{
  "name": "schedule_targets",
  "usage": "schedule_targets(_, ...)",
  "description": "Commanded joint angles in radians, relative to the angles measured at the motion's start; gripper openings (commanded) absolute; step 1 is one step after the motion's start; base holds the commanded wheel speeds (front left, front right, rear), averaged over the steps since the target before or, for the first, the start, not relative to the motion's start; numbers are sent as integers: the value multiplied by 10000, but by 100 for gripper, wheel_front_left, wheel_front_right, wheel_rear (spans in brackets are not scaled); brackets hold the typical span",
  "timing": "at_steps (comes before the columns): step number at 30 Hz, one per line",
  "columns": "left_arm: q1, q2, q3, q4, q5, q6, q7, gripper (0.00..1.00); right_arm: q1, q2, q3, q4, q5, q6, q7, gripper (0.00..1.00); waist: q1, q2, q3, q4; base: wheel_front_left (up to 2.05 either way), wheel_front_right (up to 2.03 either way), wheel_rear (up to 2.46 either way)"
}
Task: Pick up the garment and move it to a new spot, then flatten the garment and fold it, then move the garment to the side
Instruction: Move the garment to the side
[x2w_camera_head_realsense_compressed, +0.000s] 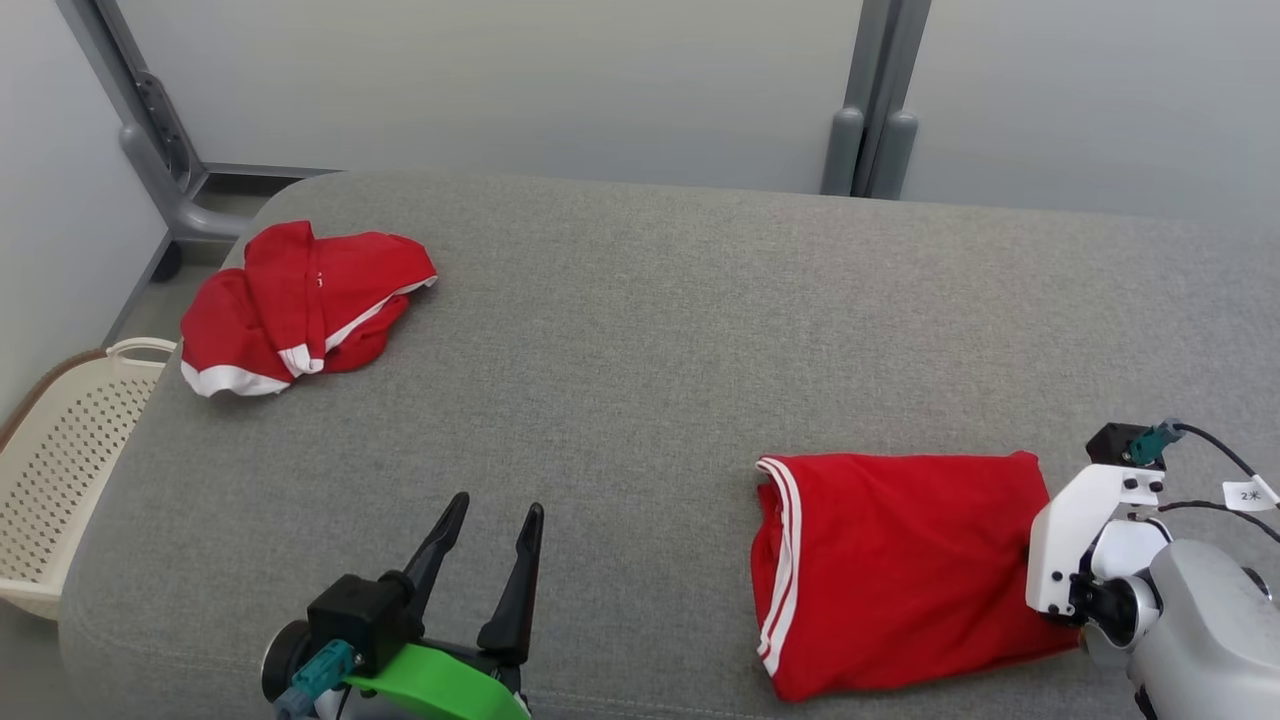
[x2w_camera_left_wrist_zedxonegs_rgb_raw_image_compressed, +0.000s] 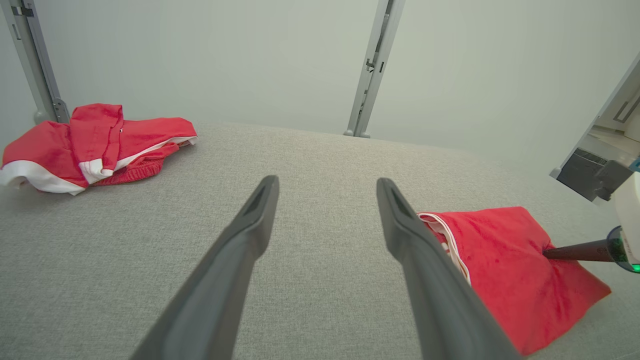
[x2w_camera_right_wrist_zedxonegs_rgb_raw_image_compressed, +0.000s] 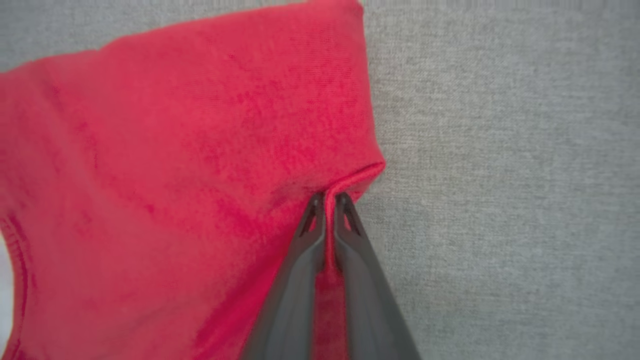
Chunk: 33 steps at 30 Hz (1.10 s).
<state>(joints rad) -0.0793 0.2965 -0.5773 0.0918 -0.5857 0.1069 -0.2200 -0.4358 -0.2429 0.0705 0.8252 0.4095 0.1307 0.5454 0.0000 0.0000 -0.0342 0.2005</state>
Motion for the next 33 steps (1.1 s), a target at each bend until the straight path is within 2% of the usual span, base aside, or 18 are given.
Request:
schedule_targets(1, -151, 36, 9, -39, -38, 39, 9, 100, 31, -76, 46, -113, -61, 0, -17, 0, 0, 0, 18, 8, 0, 0, 0)
schedule_targets(8, -182, 52, 30, -60, -31, 80, -41, 100, -298, -411, 376, -447, -267, -1, -271, 0, 0, 0, 115, -215, 0, 0, 0)
schedule_targets(18, -413, -133, -71, -43, 97, -67, -195, 100, -1469, -803, 1452, -466, -276, -6, -927, 0, 0, 0, 530, -1292, 0, 0, 0)
schedule_targets(28, -805, -169, -278, 1, 277, -258, -227, 100, -3066, -984, 1876, 600, -390, -4, -2208, 0, 0, 0, 1297, -2283, 0, 0, 0)
schedule_targets(33, -1075, -176, -430, -7, 382, -381, -182, 100, -3874, -1044, 1744, 1369, -582, -6, -2874, 0, 0, 0, 1783, -2666, 0, 0, 0)
